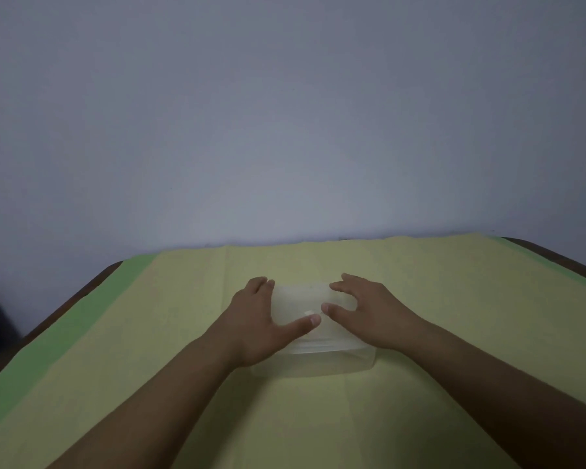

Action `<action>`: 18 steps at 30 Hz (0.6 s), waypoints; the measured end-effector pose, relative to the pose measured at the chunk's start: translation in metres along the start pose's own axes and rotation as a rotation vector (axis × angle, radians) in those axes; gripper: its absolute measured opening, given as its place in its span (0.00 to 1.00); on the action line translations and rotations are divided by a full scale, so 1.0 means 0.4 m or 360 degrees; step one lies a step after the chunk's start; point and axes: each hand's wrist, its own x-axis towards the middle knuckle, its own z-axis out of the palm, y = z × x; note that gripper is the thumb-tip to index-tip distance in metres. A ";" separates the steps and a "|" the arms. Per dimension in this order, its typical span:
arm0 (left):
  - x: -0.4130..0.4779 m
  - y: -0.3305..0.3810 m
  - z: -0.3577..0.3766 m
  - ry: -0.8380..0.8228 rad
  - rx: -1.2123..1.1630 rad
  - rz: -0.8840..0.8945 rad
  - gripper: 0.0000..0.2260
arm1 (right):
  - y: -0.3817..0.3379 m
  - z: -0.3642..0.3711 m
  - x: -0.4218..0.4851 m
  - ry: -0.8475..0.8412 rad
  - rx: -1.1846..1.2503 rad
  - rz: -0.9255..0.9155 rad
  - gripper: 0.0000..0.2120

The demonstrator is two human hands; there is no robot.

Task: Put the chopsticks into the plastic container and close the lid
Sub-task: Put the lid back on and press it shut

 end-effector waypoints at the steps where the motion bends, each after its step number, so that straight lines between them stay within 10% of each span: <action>1: 0.000 -0.001 0.002 0.0016 0.0005 0.0003 0.60 | 0.000 0.003 0.000 0.0001 -0.0006 0.0004 0.31; 18: -0.012 -0.004 0.017 0.0000 -0.0041 0.0026 0.54 | -0.018 -0.004 -0.011 -0.0075 -0.0049 0.0048 0.31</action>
